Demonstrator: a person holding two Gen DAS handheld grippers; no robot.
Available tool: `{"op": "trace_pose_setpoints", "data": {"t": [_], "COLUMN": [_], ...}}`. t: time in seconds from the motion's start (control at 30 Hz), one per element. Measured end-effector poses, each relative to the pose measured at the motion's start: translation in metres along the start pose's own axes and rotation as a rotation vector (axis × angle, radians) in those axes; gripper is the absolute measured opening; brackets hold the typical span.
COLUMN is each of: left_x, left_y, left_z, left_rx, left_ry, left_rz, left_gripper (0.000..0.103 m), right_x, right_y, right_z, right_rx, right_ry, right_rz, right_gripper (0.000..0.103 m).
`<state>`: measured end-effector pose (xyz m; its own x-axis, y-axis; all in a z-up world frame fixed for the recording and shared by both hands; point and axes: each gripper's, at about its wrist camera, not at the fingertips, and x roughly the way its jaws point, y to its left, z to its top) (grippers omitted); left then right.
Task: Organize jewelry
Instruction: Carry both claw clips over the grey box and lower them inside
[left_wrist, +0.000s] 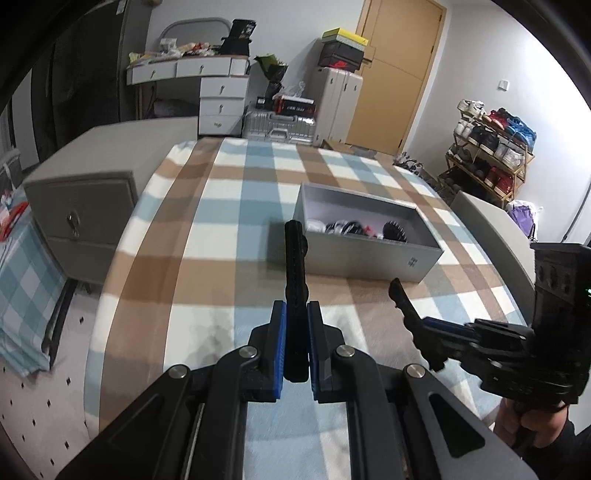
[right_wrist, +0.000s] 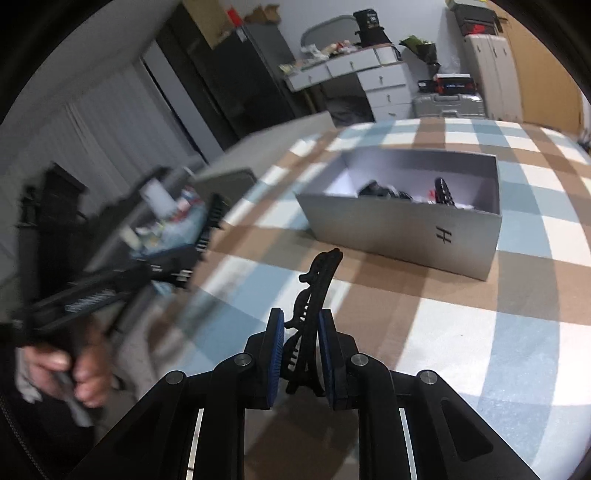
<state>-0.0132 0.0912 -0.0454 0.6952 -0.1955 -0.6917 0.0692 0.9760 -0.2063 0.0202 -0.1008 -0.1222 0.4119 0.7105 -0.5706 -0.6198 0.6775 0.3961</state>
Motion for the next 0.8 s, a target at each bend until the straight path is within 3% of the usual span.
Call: {"op": "trace_pose_setpoints", "data": {"t": [0.2, 0.8], "left_x": [0.008, 0.049], "left_y": [-0.014, -0.042], "left_z": [0.023, 0.069], "left_rx": [0.035, 0.109], "left_ry": [-0.029, -0.047], "left_rz": [-0.018, -0.072], "left_gripper": [0.006, 0.006], "right_x": [-0.022, -0.019], "right_y": [-0.005, -0.056], "right_z": [0.018, 0.084], "right_rx": [0.002, -0.006], "right_ry": [-0.085, -0.121], "right_rz": [0.025, 0.025], "right_gripper": [0.018, 0.018]}}
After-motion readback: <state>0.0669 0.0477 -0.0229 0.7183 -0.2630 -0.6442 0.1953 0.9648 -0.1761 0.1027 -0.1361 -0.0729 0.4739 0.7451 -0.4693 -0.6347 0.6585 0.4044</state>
